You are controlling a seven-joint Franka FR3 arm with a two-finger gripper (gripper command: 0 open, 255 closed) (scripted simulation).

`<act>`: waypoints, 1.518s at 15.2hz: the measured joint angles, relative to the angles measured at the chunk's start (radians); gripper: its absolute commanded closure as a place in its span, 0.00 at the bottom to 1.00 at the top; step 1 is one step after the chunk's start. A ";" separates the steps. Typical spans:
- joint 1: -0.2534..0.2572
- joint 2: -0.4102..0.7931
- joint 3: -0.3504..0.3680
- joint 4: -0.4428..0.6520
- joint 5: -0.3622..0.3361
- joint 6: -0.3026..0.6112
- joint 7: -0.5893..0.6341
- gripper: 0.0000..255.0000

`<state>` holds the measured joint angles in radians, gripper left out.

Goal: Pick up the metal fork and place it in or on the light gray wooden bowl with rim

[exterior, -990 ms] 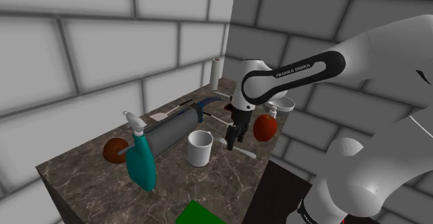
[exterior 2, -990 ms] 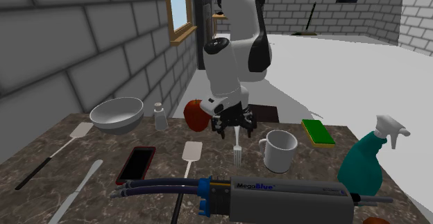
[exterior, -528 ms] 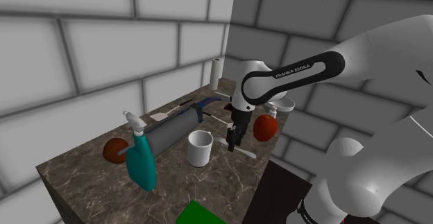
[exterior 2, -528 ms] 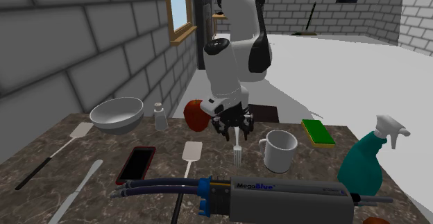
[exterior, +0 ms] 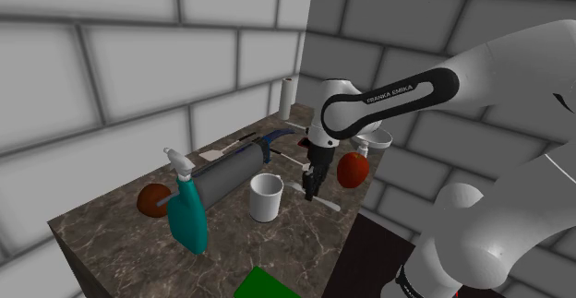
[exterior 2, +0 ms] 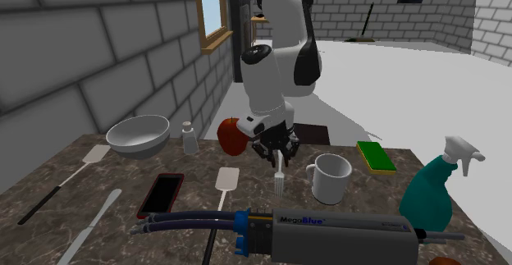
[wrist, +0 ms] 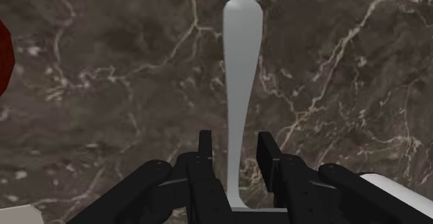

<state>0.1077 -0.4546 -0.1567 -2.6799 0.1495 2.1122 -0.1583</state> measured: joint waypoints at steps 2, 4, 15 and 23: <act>0.000 -0.003 0.001 0.002 -0.001 -0.006 0.002 1.00; -0.003 -0.017 0.001 0.014 -0.005 -0.033 0.007 1.00; -0.009 -0.083 0.009 0.114 -0.020 -0.196 0.040 1.00; -0.011 -0.116 0.014 0.199 -0.025 -0.312 0.061 1.00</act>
<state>0.0969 -0.5709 -0.1427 -2.4813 0.1240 1.8000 -0.0975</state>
